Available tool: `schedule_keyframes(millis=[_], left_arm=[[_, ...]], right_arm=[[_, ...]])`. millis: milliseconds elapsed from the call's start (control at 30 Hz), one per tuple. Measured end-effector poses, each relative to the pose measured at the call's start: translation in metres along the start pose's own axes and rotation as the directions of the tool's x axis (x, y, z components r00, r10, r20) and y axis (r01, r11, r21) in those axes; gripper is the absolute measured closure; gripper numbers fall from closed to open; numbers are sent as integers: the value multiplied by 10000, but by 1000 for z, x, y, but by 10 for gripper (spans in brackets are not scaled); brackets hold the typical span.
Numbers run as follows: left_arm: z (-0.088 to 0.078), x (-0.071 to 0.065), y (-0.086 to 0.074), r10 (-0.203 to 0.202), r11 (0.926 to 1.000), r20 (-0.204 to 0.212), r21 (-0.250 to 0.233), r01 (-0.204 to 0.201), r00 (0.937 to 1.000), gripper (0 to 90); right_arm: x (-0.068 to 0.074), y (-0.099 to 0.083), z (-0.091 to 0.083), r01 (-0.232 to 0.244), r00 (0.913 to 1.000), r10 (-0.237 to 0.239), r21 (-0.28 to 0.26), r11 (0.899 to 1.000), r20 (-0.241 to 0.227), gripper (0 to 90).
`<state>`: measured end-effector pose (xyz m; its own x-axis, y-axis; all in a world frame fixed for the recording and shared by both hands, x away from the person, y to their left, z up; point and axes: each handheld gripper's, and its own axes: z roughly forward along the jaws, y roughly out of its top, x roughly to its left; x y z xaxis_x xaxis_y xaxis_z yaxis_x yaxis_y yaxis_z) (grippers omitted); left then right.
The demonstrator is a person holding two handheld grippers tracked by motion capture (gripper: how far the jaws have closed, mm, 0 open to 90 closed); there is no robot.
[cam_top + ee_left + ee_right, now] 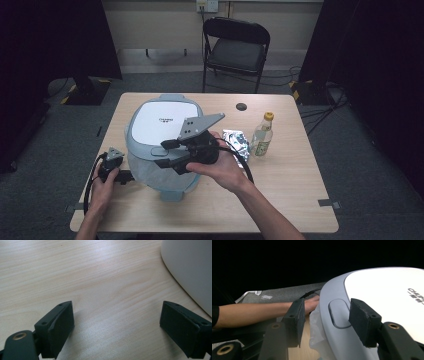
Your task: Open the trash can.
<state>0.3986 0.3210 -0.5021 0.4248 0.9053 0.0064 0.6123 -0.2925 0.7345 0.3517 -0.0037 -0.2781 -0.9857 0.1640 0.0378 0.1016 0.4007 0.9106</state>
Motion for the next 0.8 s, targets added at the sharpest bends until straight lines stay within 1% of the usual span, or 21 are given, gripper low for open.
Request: schedule_keyframes(millis=[100, 233, 300, 400, 533, 700, 733, 800], left_arm=[[0, 0, 0, 5, 10000, 8, 8, -5, 10000, 118], [0, 0, 0, 7, 10000, 1, 12, -7, 10000, 118], [0, 0, 0, 3, 10000, -5, 3, -3, 10000, 118], [0, 0, 0, 40, 10000, 4, 18, -40, 10000, 118], [0, 0, 0, -4, 10000, 6, -7, 4, 10000, 118], [0, 0, 0, 1, 10000, 0, -2, -1, 10000, 118], [0, 0, 0, 27, 10000, -3, 23, -27, 10000, 118], [0, 0, 0, -3, 10000, -1, -2, 3, 10000, 118]], right_arm=[[1, 1, 2, -30, 10000, 30, 22, 10000, 35, 475], [2, 2, 4, -1, 10000, 2, 70, 10000, -61, 477], [5, 3, 5, -49, 10000, 49, 99, 9999, 64, 478], [9, 6, 7, 41, 9995, -53, 373, 9993, 324, 478], [9, 6, 8, -21, 9993, 11, 287, 9996, 371, 480], [11, 6, 9, 41, 9990, -61, 423, 9991, 451, 501], [12, 6, 9, 74, 9992, -91, 442, 9990, 379, 522], [13, 6, 12, 14, 10000, -14, 507, 9987, 3, 553]])
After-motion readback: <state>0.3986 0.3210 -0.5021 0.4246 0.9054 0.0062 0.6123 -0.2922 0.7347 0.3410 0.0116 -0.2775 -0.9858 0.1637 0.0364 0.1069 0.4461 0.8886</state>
